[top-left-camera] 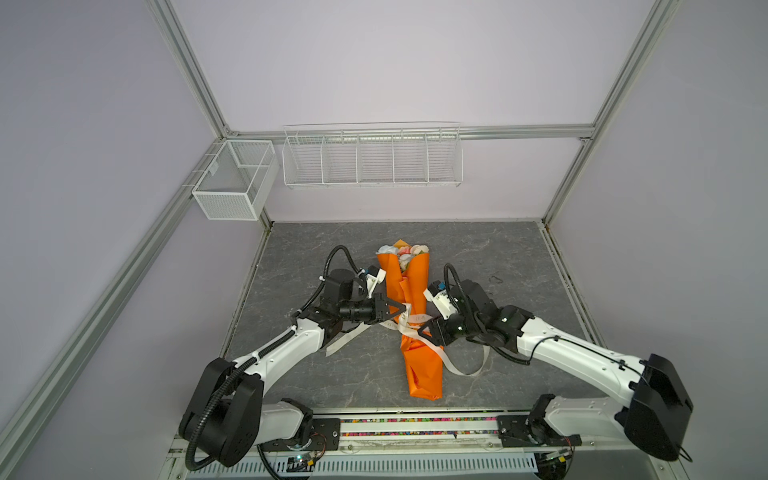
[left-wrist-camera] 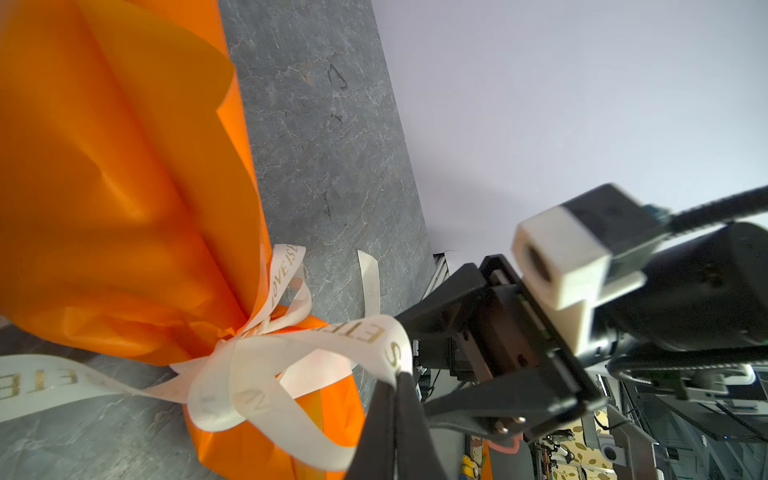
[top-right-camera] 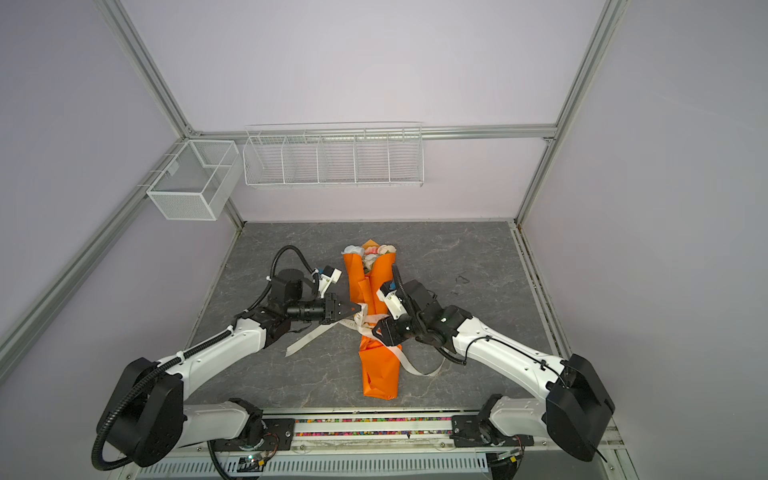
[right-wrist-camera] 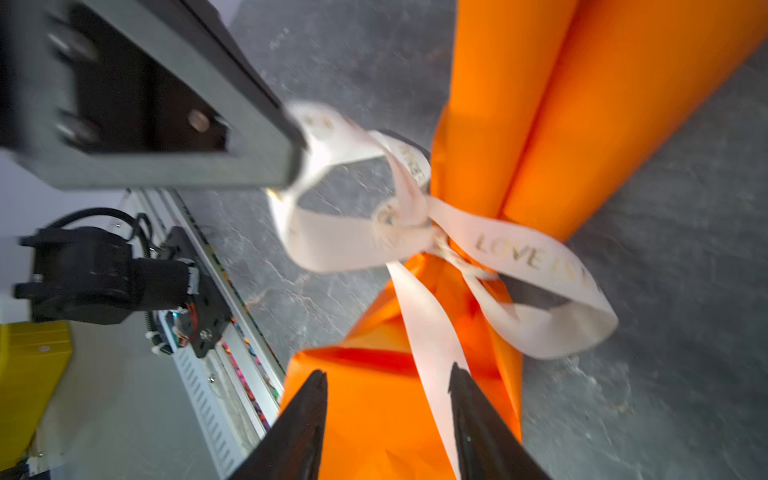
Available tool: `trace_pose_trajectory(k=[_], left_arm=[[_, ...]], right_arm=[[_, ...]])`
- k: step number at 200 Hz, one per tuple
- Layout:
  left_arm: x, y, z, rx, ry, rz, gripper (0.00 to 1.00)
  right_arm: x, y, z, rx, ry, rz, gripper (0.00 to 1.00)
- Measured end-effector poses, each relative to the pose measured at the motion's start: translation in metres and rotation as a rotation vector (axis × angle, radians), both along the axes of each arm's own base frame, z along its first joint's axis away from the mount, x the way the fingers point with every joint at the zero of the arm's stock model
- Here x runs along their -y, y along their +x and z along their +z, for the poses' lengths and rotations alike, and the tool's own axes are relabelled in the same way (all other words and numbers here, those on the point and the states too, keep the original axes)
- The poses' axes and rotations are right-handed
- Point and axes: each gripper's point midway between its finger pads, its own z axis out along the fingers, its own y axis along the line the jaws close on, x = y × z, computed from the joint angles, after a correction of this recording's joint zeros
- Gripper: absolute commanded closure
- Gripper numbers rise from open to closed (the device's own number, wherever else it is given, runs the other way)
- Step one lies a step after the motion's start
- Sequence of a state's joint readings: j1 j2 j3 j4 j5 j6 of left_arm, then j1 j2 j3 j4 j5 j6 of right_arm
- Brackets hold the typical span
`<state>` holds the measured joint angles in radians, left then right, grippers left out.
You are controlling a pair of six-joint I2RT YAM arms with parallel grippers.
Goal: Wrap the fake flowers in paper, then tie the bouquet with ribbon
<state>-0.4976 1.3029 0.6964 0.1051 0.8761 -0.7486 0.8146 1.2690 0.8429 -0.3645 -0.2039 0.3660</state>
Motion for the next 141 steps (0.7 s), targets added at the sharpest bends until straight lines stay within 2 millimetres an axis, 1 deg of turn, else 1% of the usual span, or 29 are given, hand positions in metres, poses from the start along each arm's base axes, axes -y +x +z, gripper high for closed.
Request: trace_pose_trajectory(k=[13,26,43,75,96,106,117,141], left_arm=[[0.000,0.000,0.000,0.001,-0.002,0.002,1.00],[0.000,0.000,0.000,0.000,-0.004,0.003,1.00],[-0.001,-0.001,-0.002,-0.005,-0.002,0.003,1.00],[-0.001,-0.002,-0.004,-0.011,-0.001,0.005,1.00],[-0.001,-0.002,-0.005,-0.018,0.000,0.007,1.00],[-0.001,-0.002,-0.005,-0.019,-0.001,0.007,1.00],[-0.001,-0.002,-0.005,-0.018,0.000,0.007,1.00],[-0.001,-0.001,-0.006,-0.017,0.002,0.011,1.00]], right_arm=[[0.011,-0.008,-0.020,-0.024,-0.071,-0.005,0.47],[0.016,-0.016,-0.034,-0.025,-0.128,0.005,0.46],[0.018,-0.021,-0.043,0.002,-0.188,0.026,0.46],[0.019,-0.018,-0.055,0.070,-0.272,0.052,0.46],[0.017,-0.019,-0.060,0.119,-0.324,0.084,0.54],[0.015,-0.019,-0.060,0.149,-0.344,0.101,0.61],[0.015,-0.018,-0.060,0.174,-0.356,0.108,0.71],[0.018,-0.013,-0.058,0.207,-0.377,0.097,0.83]])
